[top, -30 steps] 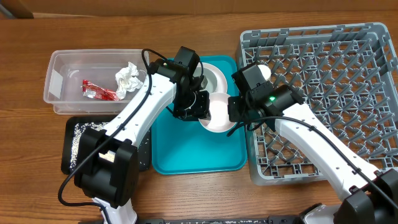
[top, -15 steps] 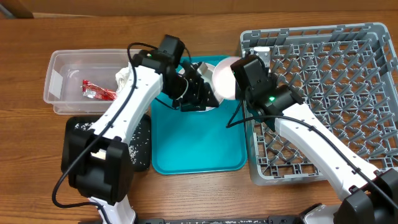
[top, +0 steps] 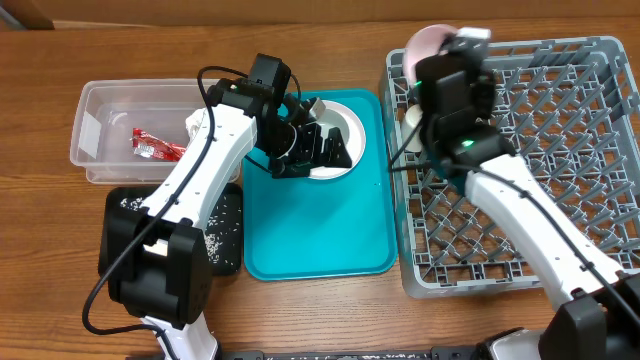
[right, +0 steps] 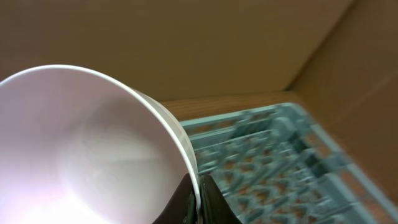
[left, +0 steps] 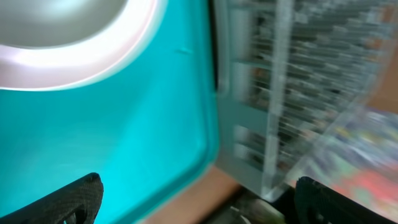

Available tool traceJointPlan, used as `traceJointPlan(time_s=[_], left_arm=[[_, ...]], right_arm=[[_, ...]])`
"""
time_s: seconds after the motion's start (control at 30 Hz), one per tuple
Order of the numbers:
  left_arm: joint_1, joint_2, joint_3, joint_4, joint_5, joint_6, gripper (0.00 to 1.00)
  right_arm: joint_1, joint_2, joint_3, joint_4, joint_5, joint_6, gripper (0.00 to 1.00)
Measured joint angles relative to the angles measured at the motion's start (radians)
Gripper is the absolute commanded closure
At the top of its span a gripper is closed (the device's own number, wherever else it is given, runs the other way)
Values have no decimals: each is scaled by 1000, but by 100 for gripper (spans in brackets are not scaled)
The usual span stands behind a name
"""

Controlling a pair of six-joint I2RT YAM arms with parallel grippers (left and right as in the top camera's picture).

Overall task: Sort waste into correct bins and load items into the dishwasher
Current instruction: 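Carry the pink bowl with the right gripper over the rack, then lower the pink bowl upside down into the rack with the right gripper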

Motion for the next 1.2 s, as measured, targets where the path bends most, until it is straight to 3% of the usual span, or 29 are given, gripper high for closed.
traceJointPlan(time_s=[0.3,0.6,0.9,1.2], left_arm=[[0,0,0,0,-396,1,0],[0,0,0,0,-506,2,0],[0,0,0,0,-522,4,0],[0,0,0,0,-524,4,0]], right_arm=[[-312,1,0,89,-181,-137,96],[-572,53,0,191,-237,-276,96],[-576,266,0,295,-168,-502,96],[-494,267,14,228,-90,-558,96]])
